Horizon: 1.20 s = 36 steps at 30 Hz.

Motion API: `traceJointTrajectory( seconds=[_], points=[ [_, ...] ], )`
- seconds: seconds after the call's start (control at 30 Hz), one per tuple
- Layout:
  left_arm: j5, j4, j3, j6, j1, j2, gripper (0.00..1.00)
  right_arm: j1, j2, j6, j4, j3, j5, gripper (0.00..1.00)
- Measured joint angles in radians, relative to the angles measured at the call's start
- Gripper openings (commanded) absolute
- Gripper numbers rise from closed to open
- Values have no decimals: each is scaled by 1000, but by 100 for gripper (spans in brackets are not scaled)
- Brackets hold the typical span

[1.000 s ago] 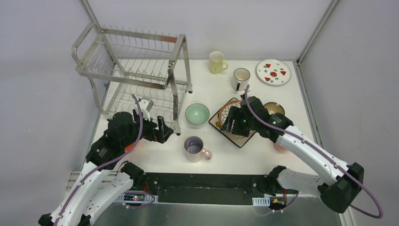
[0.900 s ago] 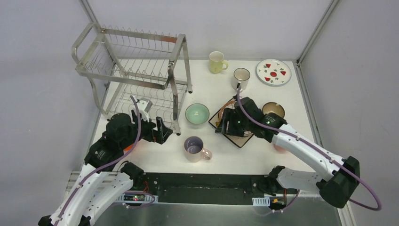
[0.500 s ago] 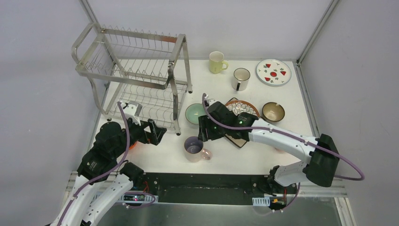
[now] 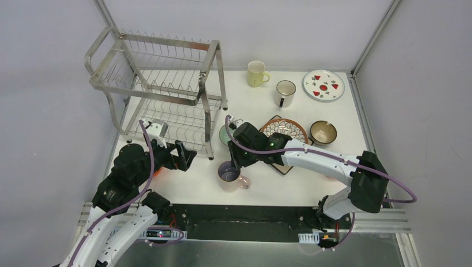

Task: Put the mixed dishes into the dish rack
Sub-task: Pick up the plate at the center of the board.

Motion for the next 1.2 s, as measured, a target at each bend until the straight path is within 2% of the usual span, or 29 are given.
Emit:
traceJointTrajectory(
  seconds=[0.5, 0.93, 1.2],
  points=[
    [0, -2, 0, 0, 0, 10, 98, 0, 1, -4, 4, -21, 24, 38],
    [0, -2, 0, 0, 0, 23, 98, 3, -10, 5, 1, -30, 26, 39],
    [1, -2, 0, 0, 0, 35, 98, -19, -95, 26, -24, -29, 23, 40]
  ],
)
